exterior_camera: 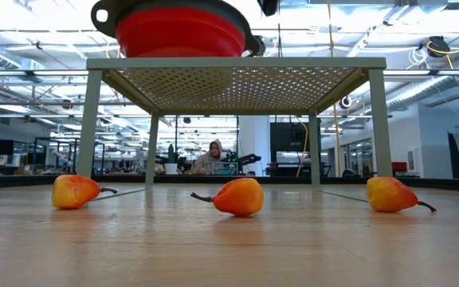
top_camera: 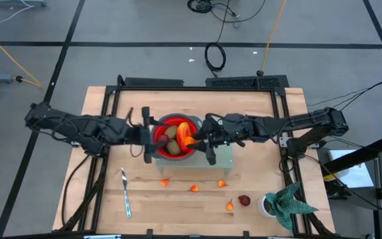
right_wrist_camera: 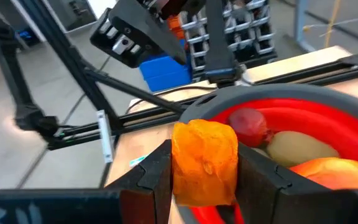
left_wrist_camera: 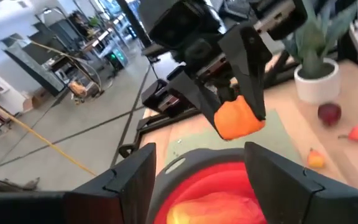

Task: Pick & Place Fruit
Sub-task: Put the orange fruit into the strainer

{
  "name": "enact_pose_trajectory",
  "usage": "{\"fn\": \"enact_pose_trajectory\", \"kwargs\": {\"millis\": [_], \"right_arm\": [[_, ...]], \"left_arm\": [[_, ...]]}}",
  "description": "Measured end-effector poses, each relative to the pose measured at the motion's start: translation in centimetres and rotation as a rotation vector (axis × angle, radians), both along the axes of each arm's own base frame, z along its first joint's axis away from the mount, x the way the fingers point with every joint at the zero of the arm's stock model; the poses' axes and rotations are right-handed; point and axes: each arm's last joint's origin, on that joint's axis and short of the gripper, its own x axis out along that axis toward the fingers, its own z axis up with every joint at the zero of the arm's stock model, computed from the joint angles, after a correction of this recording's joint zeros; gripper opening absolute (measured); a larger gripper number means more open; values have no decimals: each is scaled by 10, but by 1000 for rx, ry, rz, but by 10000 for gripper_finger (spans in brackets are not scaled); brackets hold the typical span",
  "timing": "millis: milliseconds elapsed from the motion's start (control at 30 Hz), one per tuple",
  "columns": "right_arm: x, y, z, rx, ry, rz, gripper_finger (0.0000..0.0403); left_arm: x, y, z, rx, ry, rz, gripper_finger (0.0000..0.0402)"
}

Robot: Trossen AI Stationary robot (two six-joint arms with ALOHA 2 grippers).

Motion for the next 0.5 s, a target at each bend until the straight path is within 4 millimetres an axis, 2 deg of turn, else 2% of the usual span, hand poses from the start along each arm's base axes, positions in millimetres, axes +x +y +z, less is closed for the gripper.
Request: {"fn": "enact_pose_trajectory", "kwargs": {"millis": [200,500], "right_arm": [[0,-5,0,47,5,42,126],[1,-14,4,150,-20,125,126]], "left_arm": [[21,-6,8,79,118,-15,244],[46,-13,0,183,232,-47,244]]}}
